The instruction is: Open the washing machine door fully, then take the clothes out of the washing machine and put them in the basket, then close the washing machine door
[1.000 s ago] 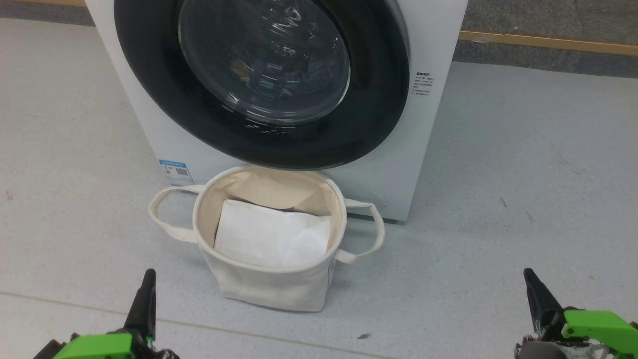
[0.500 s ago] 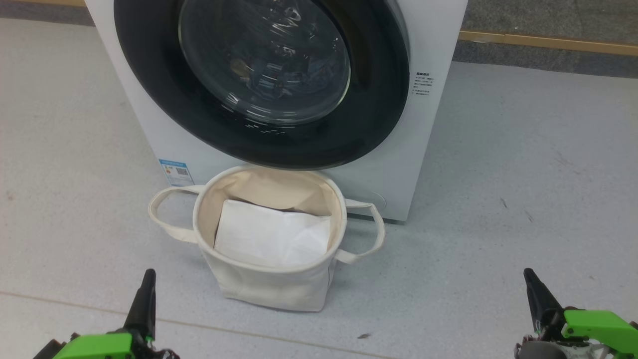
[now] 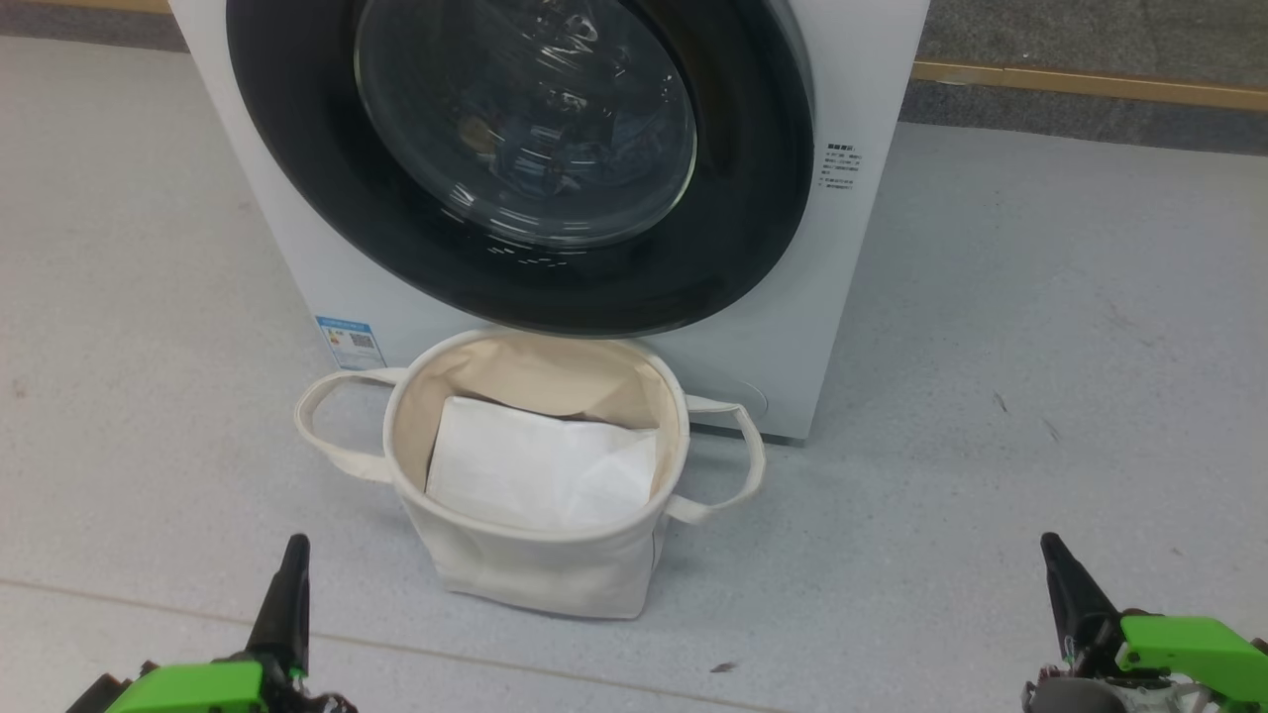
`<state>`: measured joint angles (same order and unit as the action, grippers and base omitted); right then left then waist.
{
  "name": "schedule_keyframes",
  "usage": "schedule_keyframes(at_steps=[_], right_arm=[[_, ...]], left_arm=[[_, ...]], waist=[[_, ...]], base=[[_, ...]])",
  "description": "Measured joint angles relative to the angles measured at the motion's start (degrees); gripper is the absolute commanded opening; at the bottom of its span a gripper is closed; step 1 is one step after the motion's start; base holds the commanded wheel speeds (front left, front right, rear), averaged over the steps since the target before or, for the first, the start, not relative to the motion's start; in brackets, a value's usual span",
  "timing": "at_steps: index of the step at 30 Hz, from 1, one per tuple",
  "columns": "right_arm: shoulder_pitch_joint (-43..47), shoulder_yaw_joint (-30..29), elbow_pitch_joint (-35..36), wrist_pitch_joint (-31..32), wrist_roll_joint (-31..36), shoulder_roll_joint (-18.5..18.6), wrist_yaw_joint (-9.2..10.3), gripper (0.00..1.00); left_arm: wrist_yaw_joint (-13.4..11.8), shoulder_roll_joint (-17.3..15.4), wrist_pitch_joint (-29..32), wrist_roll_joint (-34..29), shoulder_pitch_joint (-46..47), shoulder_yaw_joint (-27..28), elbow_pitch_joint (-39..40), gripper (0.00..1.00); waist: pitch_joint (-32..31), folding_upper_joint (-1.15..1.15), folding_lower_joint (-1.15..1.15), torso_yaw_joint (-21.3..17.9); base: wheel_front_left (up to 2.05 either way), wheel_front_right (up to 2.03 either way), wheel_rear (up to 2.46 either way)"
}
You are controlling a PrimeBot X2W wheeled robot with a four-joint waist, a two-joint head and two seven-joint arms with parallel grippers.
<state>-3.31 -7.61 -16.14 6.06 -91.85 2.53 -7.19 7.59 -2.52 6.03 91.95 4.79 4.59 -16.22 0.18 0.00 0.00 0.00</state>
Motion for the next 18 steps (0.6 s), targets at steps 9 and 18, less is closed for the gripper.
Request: schedule_keyframes(at_steps=[9, 18], right_arm=[[0.00, 0.00, 0.00, -0.01, 0.00, 0.00, 0.00, 0.00], [0.00, 0.00, 0.00, 0.00, 0.00, 0.00, 0.00, 0.00]], left_arm=[[-0.01, 0.00, 0.00, 0.00, 0.00, 0.00, 0.00, 0.00], [-0.01, 0.00, 0.00, 0.00, 0.00, 0.00, 0.00, 0.00]], waist=[[0.00, 0.00, 0.00, 0.00], [0.00, 0.00, 0.00, 0.00]], base=[[0.00, 0.00, 0.00], [0.00, 0.00, 0.00]])
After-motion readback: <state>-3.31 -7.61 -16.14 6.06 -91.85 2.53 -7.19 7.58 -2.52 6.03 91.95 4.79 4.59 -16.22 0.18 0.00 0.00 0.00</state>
